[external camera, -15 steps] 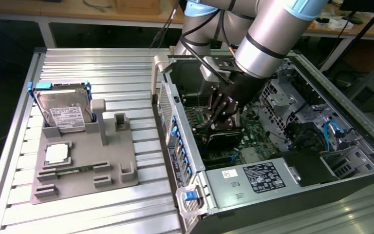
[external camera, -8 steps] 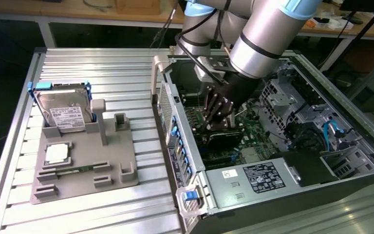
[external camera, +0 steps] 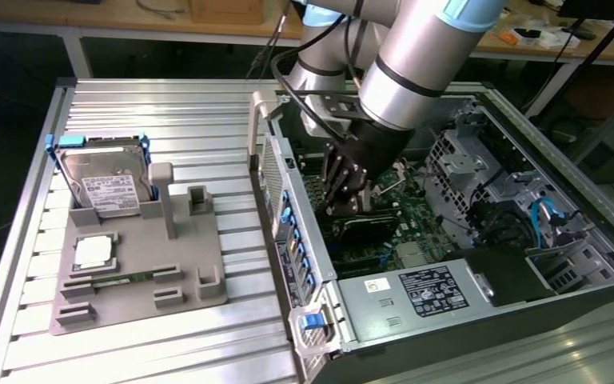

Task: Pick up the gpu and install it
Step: 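Press down on the gpu until it lock into place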

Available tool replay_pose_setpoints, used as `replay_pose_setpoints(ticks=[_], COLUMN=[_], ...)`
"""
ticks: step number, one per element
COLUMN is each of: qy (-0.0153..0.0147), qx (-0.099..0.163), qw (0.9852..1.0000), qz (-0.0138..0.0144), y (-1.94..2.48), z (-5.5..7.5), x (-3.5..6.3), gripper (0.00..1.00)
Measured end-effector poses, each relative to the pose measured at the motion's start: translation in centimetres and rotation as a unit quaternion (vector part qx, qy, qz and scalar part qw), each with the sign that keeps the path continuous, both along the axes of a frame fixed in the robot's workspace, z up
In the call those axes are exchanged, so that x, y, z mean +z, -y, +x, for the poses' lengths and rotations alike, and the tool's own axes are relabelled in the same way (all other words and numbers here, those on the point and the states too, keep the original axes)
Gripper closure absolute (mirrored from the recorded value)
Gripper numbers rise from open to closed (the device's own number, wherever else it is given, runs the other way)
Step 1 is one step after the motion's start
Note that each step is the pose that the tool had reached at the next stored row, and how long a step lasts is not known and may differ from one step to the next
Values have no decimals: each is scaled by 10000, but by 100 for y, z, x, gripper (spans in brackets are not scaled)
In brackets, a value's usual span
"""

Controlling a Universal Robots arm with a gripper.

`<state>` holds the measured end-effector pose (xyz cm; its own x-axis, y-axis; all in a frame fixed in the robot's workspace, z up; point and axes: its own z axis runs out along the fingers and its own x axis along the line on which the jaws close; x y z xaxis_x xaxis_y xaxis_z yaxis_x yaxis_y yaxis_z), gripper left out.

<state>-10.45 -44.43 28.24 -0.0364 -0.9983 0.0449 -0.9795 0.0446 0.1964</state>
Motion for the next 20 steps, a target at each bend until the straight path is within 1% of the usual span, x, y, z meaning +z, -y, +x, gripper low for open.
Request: replay_pose_setpoints(ticks=[1, 2, 3, 4, 5, 7, 10, 13, 17, 20], qy=[26, 64, 122, 167, 202, 249, 252, 253, 248, 252], qx=[3, 5, 9, 12, 13, 14, 14, 14, 14, 14], qw=[10000, 10000, 9999, 9999, 9998, 9997, 9997, 9997, 9997, 9997], qz=[-3, -11, -21, -29, -34, -37, -37, -38, -53, -52], y=[0, 0, 0, -1, -2, -3, -3, -3, -1, -3], z=[-3, -7, -10, -13, -16, -20, -23, -24, -26, -25], x=[-3, -5, -9, -12, -17, -21, -24, -66, -123, -132], gripper=[89, 89, 89, 89, 89, 89, 89, 89, 89, 89])
